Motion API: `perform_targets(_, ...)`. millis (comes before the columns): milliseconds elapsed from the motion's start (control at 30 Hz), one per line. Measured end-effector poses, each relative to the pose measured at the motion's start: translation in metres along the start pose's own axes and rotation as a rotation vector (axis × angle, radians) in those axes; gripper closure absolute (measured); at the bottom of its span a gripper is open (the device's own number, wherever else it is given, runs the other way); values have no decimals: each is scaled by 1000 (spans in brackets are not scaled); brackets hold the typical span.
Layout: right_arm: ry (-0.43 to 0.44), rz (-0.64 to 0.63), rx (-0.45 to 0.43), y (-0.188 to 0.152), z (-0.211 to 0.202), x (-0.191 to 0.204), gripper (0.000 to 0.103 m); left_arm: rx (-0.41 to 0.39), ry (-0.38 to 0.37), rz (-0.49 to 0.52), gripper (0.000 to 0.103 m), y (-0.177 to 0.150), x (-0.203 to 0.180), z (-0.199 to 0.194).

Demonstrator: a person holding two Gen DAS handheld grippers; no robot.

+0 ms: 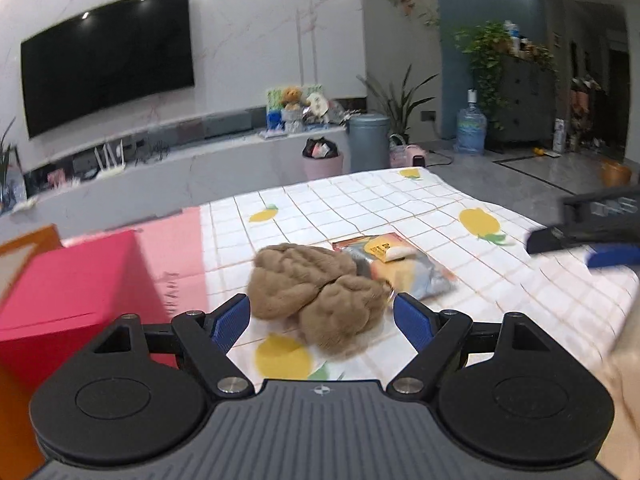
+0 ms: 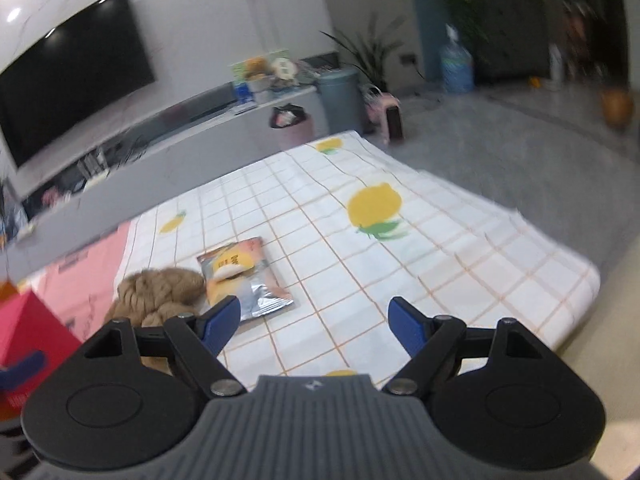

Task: Organize soft objects
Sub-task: 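Move both tools back toward the brown towel and snack bag, then grasp the brown knotted terry towel with the left gripper, then grasp the foil snack bag with the right gripper while the left holds the towel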

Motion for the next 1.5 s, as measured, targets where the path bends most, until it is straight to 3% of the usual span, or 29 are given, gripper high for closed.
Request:
perform_targets(100,35,80,41,-2,8,-6,23,37,22,-39,8,9,-9,27)
perform_targets(167,20,107,83,-6,18,-8,23,3,40,-59,8,16,-14,41)
perform_targets(233,15,93,122,-10,24,-7,24,-29,105,-54,8,21,-18,56)
perform_targets(300,3,79,129,-13,27,-5,25,26,171,-49,8,24,-19,73)
perform_targets(500,11,69,127,-13,33,1,27,84,238,-98,8,16,-9,90)
perform_targets(633,16,45,140,-16,33,4,29,70,207,11,17,8,-13,87)
perform_targets(800,37,26,139,-17,31,10,38,51,130,57,30,-1,-10,74)
perform_targets(1000,58,-40,147,-21,27,23,39,70,85,166,32,-17,-10,48)
perform_targets(1300,63,-153,141,-31,25,42,39,176,70,66,34,-26,1,30)
perform_targets(1433,59,-191,132,-30,36,52,38,169,73,36,34,-35,2,22)
perform_targets(1500,107,-172,147,-30,45,57,36,167,82,16,34,-37,3,20)
Point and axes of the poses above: each gripper's, at about its wrist camera, not at the fingertips, and z roughly the way its jaws point, x to its left, y to its top, the point moved 4 cm from there along z, roughly the way its jaws point, and after that the axes turned 7 degrees about x, right-handed, at the moved point
